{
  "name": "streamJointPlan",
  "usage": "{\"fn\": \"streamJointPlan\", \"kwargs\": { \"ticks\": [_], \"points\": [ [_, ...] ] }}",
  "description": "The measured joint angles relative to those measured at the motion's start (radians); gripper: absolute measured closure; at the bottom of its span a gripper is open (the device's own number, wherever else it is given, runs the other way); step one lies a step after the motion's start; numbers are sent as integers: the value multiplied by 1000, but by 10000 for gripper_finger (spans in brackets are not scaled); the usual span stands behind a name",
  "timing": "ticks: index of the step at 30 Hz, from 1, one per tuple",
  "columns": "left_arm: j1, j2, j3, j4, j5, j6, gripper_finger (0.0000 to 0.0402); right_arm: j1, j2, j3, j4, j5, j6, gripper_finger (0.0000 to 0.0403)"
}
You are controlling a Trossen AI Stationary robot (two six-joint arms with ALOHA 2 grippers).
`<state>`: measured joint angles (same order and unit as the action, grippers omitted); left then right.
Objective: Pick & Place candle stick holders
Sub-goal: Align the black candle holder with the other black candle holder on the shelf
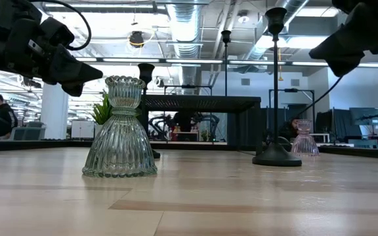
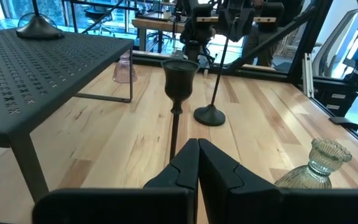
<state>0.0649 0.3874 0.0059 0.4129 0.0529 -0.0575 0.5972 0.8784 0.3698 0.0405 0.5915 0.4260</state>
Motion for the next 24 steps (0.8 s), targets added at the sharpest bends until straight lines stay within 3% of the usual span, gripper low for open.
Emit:
{"fn": "streamJointPlan", "kwargs": {
  "ticks": [7, 19, 24],
  "points": [
    [0, 0, 0, 0, 0, 0, 395, -28, 86, 0, 119, -14, -16, 360],
    [0, 0, 0, 0, 0, -3, 395, -90, 219, 0, 245, -9, -16, 181],
    [0, 0, 0, 0, 0, -3, 395, -121, 281, 0, 288, -11, -16, 138]
  ]
}}
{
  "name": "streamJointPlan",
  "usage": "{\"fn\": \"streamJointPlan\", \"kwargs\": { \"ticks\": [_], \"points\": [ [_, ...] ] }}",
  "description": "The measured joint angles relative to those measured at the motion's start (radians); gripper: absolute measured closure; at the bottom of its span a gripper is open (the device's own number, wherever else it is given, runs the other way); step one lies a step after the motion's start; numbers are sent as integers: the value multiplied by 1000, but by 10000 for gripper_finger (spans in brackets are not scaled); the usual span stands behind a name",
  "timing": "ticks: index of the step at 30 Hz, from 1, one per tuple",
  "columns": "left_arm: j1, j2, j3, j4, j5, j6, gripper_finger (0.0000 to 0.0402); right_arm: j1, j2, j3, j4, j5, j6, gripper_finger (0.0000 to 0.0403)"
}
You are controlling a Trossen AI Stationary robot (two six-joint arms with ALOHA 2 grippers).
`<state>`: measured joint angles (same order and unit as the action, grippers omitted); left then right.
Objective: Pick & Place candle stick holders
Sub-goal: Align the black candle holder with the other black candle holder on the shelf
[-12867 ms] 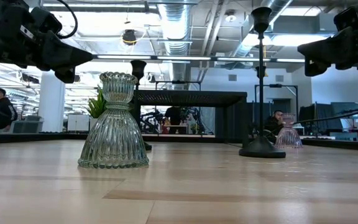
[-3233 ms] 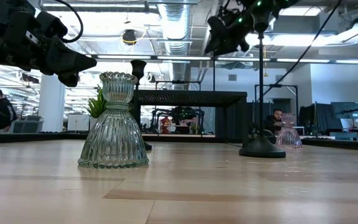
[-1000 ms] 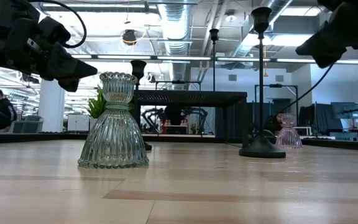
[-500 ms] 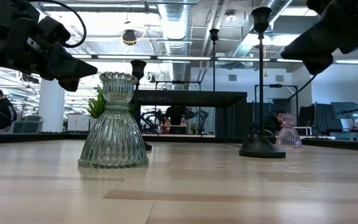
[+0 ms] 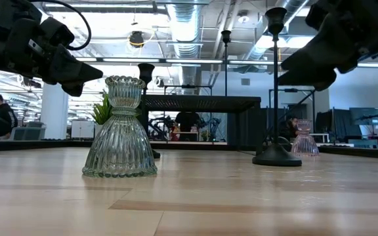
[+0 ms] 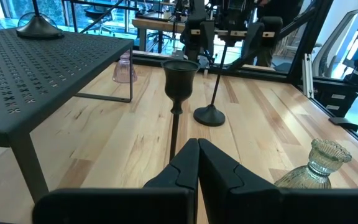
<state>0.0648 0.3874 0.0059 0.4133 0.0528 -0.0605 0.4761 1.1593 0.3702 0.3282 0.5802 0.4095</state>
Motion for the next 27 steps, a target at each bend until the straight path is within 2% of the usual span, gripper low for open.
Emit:
{"fn": "streamJointPlan", "kwargs": {
  "ticks": [6, 14, 19, 27],
  "points": [
    [0, 0, 0, 0, 0, 0, 395, -18, 69, 0, 73, -3, 0, 139],
    [0, 0, 0, 0, 0, 0, 395, -41, 150, 0, 158, -4, 0, 173],
    [0, 0, 0, 0, 0, 0, 395, -48, 171, 0, 195, -4, 0, 220],
    [0, 0, 0, 0, 0, 0, 395, -45, 121, 0, 194, -7, 0, 330]
  ]
}}
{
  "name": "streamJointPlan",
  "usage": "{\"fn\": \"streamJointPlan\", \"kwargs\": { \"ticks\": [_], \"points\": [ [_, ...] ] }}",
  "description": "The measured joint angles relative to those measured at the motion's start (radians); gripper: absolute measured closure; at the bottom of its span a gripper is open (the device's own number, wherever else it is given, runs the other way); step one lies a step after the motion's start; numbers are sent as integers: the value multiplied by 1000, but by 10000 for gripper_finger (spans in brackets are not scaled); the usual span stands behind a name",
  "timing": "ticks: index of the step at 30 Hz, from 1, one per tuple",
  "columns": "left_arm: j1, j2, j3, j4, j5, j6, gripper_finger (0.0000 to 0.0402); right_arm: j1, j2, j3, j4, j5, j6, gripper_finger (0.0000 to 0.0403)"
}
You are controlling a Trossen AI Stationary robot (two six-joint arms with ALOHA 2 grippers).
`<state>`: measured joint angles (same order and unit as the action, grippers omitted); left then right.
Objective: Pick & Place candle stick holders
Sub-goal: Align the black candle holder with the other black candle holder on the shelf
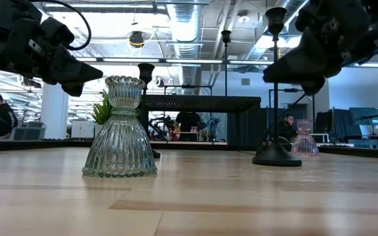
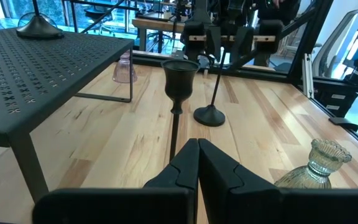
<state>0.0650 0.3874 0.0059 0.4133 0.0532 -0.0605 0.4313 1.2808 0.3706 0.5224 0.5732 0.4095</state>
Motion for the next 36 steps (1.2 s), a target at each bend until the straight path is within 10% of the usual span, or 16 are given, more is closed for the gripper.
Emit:
{"fn": "streamJointPlan", "kwargs": {
  "ticks": [6, 22, 36],
  "points": [
    [0, 0, 0, 0, 0, 0, 395, -4, -93, 0, -38, 2, -3, 394],
    [0, 0, 0, 0, 0, 0, 395, -167, -293, 254, -388, -82, -196, 398],
    [0, 0, 0, 5, 0, 0, 395, -490, -293, 427, -464, -358, -331, 402]
  ]
}}
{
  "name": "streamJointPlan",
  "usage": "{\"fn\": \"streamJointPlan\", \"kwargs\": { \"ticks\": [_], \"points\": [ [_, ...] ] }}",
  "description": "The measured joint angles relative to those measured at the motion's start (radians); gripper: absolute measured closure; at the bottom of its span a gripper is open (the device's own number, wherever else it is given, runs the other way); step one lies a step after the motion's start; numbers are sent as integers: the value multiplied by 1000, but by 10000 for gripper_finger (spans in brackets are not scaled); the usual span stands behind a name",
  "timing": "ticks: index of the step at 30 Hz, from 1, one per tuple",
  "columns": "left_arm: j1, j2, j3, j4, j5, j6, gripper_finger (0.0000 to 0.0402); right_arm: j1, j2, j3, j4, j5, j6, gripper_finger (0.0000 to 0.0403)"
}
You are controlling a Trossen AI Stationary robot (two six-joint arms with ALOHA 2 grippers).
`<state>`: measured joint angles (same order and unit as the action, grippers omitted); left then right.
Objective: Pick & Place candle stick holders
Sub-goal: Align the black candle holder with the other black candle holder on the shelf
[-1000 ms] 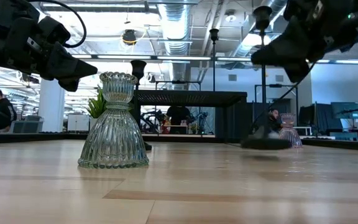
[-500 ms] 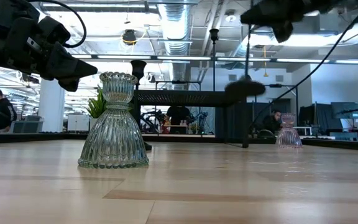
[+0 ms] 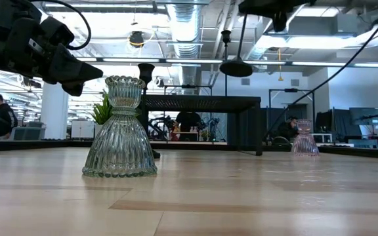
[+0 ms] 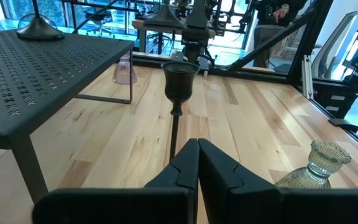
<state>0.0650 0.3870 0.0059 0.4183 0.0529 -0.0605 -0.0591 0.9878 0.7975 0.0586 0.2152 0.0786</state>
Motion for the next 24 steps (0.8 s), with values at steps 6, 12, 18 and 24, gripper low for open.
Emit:
{"fn": "streamJointPlan", "kwargs": {
  "ticks": [6, 12, 18, 24],
  "points": [
    [0, 0, 0, 2, 0, 0, 395, -139, 1, 1, 1, -87, 0, 402],
    [0, 0, 0, 2, 0, 0, 395, -241, 48, 32, 7, -177, 9, 402],
    [0, 0, 0, 2, 0, 0, 395, -286, 141, 135, -50, -193, -8, 403],
    [0, 0, 0, 2, 0, 0, 395, -332, 214, 194, -104, -192, -10, 403]
  ]
}}
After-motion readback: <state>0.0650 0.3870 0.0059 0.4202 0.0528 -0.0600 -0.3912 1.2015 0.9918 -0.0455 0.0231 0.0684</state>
